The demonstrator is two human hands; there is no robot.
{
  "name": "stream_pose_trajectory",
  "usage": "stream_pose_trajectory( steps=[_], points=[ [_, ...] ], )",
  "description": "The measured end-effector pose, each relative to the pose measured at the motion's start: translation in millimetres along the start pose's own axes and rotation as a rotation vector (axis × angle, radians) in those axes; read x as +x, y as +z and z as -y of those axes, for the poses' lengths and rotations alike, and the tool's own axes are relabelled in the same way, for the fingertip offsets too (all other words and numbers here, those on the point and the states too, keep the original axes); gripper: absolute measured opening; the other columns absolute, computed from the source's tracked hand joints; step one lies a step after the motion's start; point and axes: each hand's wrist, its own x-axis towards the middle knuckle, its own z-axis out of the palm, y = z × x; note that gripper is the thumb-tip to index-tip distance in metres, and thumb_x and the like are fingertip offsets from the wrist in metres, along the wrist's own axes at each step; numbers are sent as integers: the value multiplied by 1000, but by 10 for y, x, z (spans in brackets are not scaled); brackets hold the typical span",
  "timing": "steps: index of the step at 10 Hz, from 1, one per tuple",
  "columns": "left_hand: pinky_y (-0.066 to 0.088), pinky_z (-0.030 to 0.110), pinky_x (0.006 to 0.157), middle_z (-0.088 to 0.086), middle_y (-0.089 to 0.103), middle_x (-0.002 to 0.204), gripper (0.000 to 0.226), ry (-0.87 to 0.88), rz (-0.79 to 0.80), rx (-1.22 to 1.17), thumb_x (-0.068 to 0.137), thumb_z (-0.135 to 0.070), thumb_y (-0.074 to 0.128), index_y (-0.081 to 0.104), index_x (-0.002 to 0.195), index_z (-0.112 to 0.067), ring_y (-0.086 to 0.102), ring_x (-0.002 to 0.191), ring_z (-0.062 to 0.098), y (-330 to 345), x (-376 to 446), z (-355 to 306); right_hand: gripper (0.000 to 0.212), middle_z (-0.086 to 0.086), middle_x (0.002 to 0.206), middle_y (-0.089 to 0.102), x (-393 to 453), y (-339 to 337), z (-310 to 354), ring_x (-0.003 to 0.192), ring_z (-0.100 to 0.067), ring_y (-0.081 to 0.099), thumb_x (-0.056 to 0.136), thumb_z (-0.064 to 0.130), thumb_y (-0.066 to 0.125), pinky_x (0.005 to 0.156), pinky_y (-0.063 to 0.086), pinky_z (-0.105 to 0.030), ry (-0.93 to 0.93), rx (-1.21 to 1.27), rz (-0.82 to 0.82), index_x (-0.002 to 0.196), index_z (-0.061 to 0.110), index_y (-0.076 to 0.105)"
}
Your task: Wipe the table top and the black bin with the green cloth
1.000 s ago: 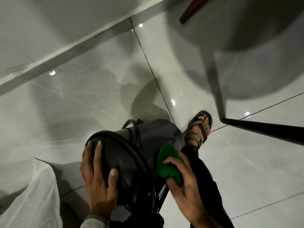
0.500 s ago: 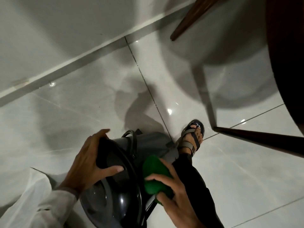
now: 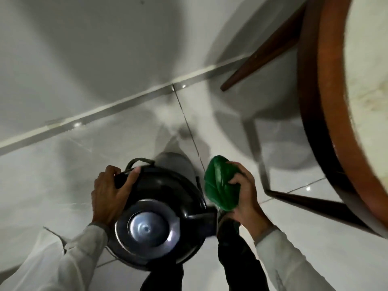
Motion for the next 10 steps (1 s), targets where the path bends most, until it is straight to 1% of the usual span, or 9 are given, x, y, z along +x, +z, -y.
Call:
stream_pose_trajectory(
  steps=[1,2,3,4,5,6,7,9,10],
  points=[
    [46,61,109,17,62,114,88,-160,-32,-28,67,-96,40,50,106,-17,59,119,45,-46,278,-209,41,-3,73,73,52,331,396,75,-24,69,58,5,46,70,59,-33,-58,210,136,83,16,76],
    [40,62,113,21,60,123,85,-204,-40,-13,82,-88,53,56,117,-10,54,129,46,-63,504,-378,43,-3,76,76,6,556,742,70,-17,75,62,4,45,62,64,-29,-80,298,231,97,9,70],
    [38,63,115,25,57,139,72,-125,-71,28,95,-69,58,58,130,-6,48,137,46,-106,505,-556,35,-3,87,71,-177,665,1040,80,-20,70,85,-4,47,72,61,-33,-154,222,277,108,13,67],
    [35,62,123,23,51,154,67,122,-99,91,101,-60,58,51,148,-13,46,145,45,-263,233,-868,41,4,98,76,-463,566,1352,91,-13,73,92,-11,55,75,63,-27,-360,100,228,120,16,66],
    [31,61,127,22,47,162,77,393,-156,118,97,-64,48,47,155,-14,43,153,42,-494,-229,-1390,55,22,117,73,-832,279,1748,107,3,72,84,-6,69,86,60,-15,-726,-114,44,132,18,61],
    [36,61,124,23,50,160,79,541,-210,115,94,-64,43,52,152,-11,48,150,42,-681,-730,-2005,65,-7,151,54,-1077,-150,2173,141,-25,55,82,5,76,117,47,-30,-980,-499,-298,142,20,55],
    [41,64,120,23,52,158,77,618,-214,160,95,-63,43,55,151,-11,53,146,44,-724,-1054,-2505,66,-21,163,38,-996,-627,2470,149,-40,40,88,7,76,125,40,-45,-901,-800,-535,149,14,53],
    [43,69,116,24,52,162,78,716,-290,369,95,-65,43,55,154,-17,57,145,45,-732,-1172,-2958,59,-26,168,34,-693,-1032,2703,151,-50,38,105,39,58,121,38,-63,-668,-1212,-516,156,12,45],
    [44,69,116,22,49,164,78,784,-378,487,96,-67,42,51,157,-19,56,146,42,-1021,-1241,-3105,77,-24,175,18,-821,-961,2852,164,-44,17,102,67,34,129,13,-67,-709,-1372,-485,165,24,27]
  ],
)
